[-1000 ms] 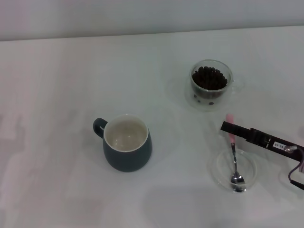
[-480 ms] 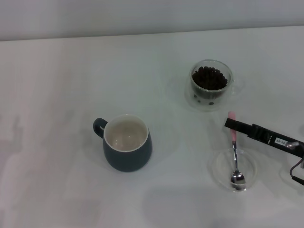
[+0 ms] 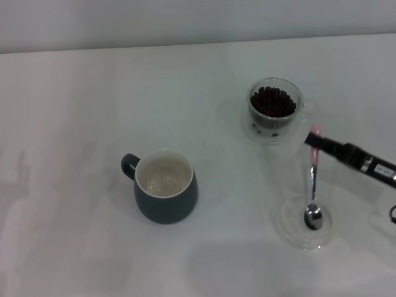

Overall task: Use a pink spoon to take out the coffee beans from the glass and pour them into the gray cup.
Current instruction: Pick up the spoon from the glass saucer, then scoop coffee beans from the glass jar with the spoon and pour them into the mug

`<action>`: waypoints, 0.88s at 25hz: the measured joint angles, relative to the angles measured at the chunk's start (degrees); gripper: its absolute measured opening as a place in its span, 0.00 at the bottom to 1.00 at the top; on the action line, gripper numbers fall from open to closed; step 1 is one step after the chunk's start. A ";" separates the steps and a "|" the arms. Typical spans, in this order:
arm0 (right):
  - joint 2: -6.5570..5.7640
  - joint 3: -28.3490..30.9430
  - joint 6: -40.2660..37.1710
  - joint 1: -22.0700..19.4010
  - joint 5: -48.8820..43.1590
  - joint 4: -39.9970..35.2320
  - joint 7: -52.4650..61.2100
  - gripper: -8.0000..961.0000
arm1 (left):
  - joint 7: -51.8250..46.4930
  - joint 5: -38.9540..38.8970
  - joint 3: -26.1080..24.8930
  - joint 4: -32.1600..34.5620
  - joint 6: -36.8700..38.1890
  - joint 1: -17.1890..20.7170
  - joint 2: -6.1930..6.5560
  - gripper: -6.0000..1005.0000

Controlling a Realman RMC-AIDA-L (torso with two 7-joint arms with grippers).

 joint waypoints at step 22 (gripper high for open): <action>2.19 0.02 -3.16 12.15 16.16 -1.35 -13.71 0.16 | 0.00 1.90 0.71 0.53 -1.40 1.13 -0.28 0.45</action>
